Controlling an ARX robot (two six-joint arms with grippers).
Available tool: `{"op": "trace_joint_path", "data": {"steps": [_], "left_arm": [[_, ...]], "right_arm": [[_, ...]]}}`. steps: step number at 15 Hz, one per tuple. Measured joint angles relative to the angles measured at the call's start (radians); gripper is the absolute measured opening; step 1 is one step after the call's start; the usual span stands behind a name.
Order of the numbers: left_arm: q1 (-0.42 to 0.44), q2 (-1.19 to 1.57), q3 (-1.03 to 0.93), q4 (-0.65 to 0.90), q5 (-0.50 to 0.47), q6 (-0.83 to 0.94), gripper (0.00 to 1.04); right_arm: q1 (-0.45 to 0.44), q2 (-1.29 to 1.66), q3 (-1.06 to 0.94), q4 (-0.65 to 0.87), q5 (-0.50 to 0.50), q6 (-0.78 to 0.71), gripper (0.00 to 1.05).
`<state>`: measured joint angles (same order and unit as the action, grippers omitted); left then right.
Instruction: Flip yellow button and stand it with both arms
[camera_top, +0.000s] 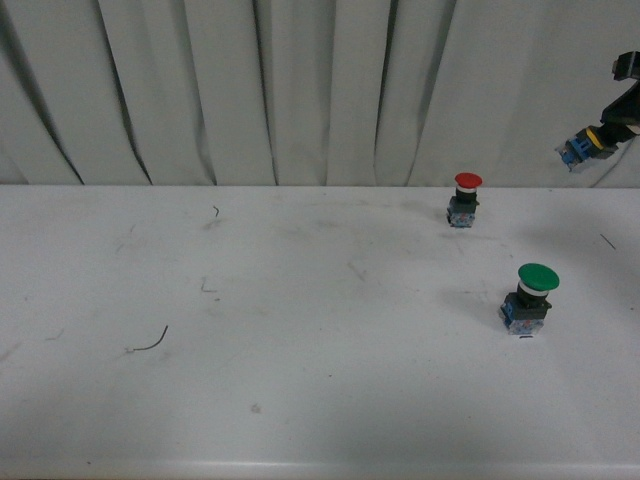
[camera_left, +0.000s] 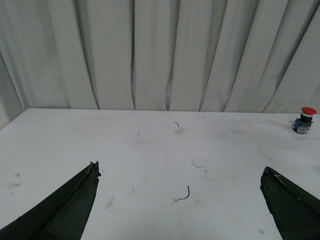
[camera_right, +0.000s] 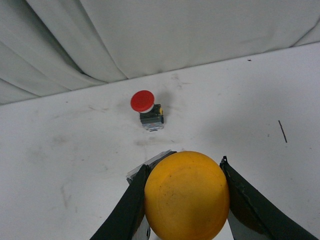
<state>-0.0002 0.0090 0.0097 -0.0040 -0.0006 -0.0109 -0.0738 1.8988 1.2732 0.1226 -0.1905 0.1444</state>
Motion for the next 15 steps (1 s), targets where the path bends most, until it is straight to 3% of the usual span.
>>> {"op": "trace_joint_path", "data": {"steps": [8,15], "left_arm": [[0.0,0.0,0.0,0.0,0.0,0.0,0.98],[0.0,0.0,0.0,0.0,0.0,0.0,0.98]], "right_arm": [[0.036,0.17,0.166,-0.126,0.237,-0.057,0.36],[0.17,0.373,0.499,-0.399,0.43,-0.006,0.36]]}}
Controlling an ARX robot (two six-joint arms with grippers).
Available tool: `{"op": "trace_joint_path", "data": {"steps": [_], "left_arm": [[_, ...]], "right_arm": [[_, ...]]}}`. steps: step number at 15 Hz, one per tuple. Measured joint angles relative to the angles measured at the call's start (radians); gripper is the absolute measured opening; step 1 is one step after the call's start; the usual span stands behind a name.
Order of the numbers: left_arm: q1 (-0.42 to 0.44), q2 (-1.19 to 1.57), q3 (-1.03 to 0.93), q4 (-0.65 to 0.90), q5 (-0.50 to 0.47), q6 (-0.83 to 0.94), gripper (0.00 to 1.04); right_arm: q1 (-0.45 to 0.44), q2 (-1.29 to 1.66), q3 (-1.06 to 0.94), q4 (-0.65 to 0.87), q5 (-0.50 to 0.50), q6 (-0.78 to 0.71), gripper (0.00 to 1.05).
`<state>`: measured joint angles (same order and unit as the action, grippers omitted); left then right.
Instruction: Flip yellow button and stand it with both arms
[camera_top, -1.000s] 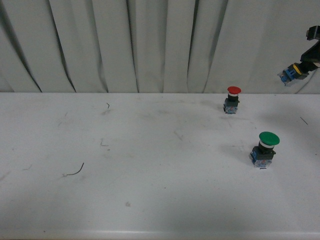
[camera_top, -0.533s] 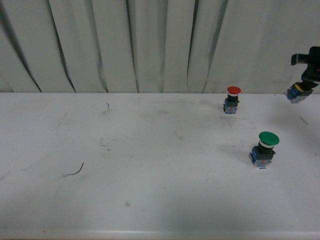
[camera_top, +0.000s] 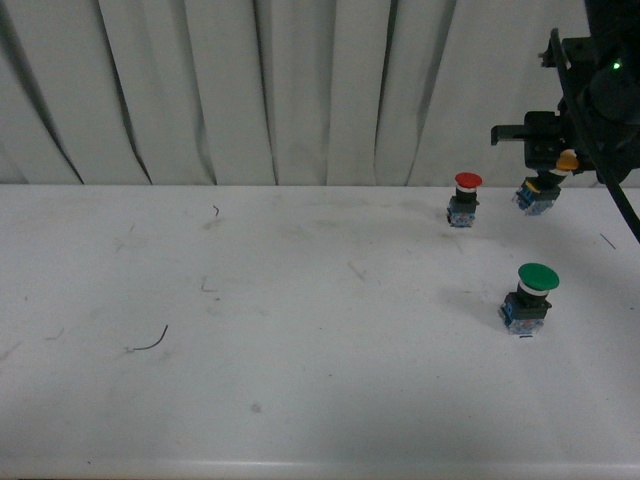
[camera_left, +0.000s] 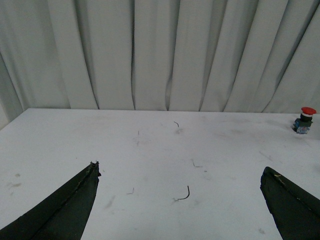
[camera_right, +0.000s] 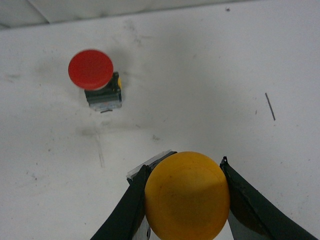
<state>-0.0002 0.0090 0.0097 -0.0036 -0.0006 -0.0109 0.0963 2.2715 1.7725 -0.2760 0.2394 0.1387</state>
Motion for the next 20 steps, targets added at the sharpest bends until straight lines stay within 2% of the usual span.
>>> {"op": "trace_joint_path", "data": {"steps": [2,7,11,20], "left_arm": [[0.0,0.0,0.0,0.0,0.0,0.0,0.98],[0.0,0.0,0.0,0.0,0.0,0.0,0.98],[0.0,0.0,0.0,0.0,0.0,0.0,0.98],[0.0,0.0,0.0,0.0,0.0,0.0,0.98]], "right_arm": [[0.024,0.053,0.053,-0.057,0.036,0.009,0.36],[0.056,0.072,-0.002,-0.004,0.043,0.019,0.36],[0.068,0.115,0.031,-0.04,0.039,0.059,0.36],[0.08,0.169,0.079,-0.077,0.136,0.082,0.36]]}}
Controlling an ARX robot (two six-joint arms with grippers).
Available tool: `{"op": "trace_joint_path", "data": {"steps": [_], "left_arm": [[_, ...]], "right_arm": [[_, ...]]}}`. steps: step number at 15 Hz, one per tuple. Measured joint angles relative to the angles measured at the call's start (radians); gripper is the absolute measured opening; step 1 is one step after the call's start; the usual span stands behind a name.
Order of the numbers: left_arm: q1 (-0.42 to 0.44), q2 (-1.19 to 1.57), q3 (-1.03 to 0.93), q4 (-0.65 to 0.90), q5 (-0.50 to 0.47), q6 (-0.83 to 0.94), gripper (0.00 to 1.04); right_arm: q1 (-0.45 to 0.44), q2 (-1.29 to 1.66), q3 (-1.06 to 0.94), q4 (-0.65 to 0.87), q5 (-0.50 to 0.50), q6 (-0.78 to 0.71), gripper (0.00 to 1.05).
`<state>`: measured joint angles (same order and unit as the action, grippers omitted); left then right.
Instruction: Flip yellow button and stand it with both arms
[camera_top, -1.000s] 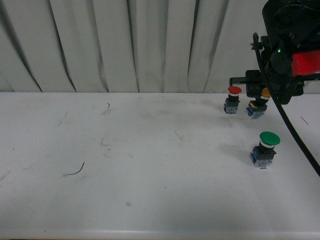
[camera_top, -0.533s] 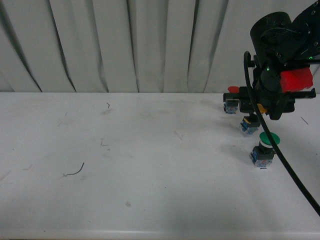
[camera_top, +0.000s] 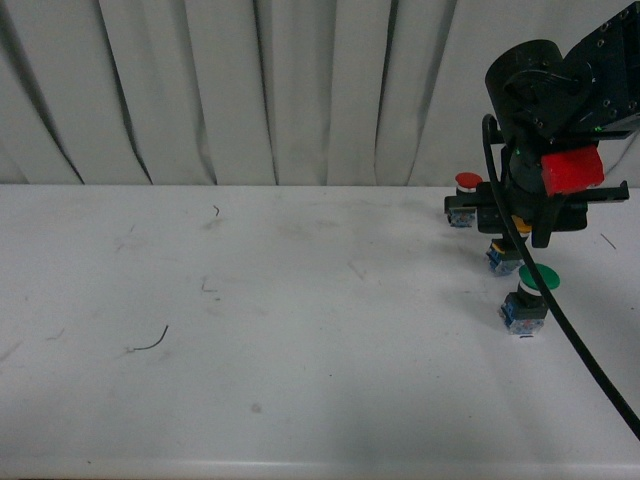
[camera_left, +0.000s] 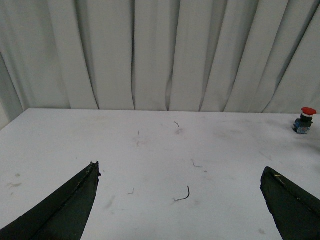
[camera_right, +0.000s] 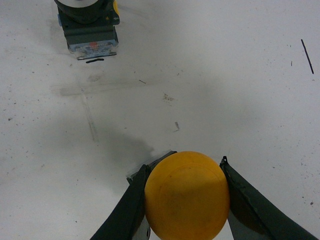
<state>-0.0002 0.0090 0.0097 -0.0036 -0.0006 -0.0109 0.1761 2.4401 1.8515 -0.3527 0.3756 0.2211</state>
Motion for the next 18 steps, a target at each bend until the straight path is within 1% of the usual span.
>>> {"op": "trace_joint_path", "data": {"steps": [12,13,14,15,17,18], "left_arm": [[0.0,0.0,0.0,0.0,0.0,0.0,0.98],[0.0,0.0,0.0,0.0,0.0,0.0,0.98],[0.0,0.0,0.0,0.0,0.0,0.0,0.98],[0.0,0.0,0.0,0.0,0.0,0.0,0.98],[0.0,0.0,0.0,0.0,0.0,0.0,0.98],[0.0,0.0,0.0,0.0,0.0,0.0,0.98]], "right_arm": [[0.002,0.013,0.008,0.02,-0.025,0.031,0.36],[0.002,0.013,0.008,0.019,-0.031,0.034,0.49],[0.002,0.013,0.01,0.013,-0.032,0.036,0.59],[0.002,0.013,0.012,0.013,-0.032,0.041,0.71],[0.002,0.013,0.012,0.019,-0.032,0.042,0.93],[0.002,0.013,0.012,0.027,-0.032,0.044,1.0]]}}
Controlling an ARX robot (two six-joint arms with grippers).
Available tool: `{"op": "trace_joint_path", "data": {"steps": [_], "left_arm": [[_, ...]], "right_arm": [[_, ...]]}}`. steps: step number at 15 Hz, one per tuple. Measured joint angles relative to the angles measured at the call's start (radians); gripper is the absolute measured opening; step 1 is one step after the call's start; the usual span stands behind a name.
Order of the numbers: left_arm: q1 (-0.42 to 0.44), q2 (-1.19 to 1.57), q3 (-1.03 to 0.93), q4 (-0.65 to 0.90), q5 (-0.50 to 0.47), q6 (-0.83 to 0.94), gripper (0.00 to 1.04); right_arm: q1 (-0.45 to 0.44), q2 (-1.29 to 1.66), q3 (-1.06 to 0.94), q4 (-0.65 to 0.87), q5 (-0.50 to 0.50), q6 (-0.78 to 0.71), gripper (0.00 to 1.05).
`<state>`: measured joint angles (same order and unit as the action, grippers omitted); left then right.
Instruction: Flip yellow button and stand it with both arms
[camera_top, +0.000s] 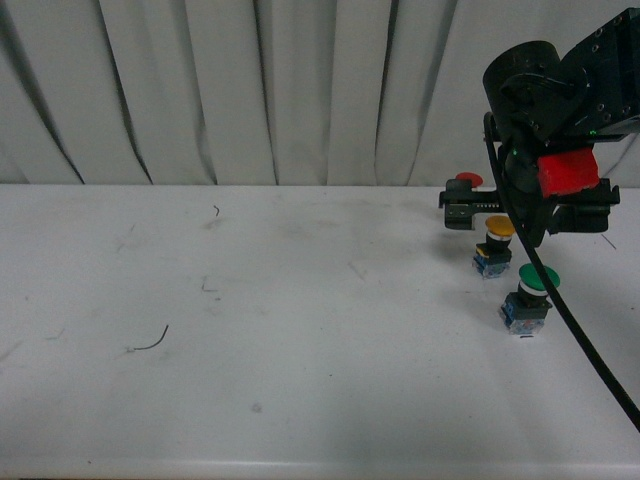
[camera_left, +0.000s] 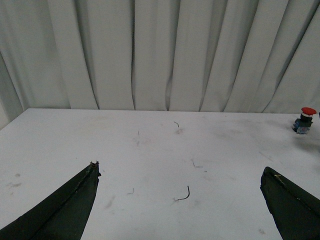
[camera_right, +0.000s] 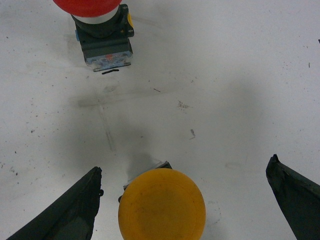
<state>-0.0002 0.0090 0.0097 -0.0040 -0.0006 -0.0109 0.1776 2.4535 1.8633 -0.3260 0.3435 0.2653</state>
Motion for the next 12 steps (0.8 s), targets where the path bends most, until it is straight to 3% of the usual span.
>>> {"op": "trace_joint_path", "data": {"steps": [5,12], "left_arm": [[0.0,0.0,0.0,0.0,0.0,0.0,0.98],[0.0,0.0,0.0,0.0,0.0,0.0,0.98]], "right_arm": [[-0.013,0.0,0.047,0.03,-0.047,0.009,0.98],[-0.056,-0.161,-0.112,0.212,-0.119,0.007,0.98]]}}
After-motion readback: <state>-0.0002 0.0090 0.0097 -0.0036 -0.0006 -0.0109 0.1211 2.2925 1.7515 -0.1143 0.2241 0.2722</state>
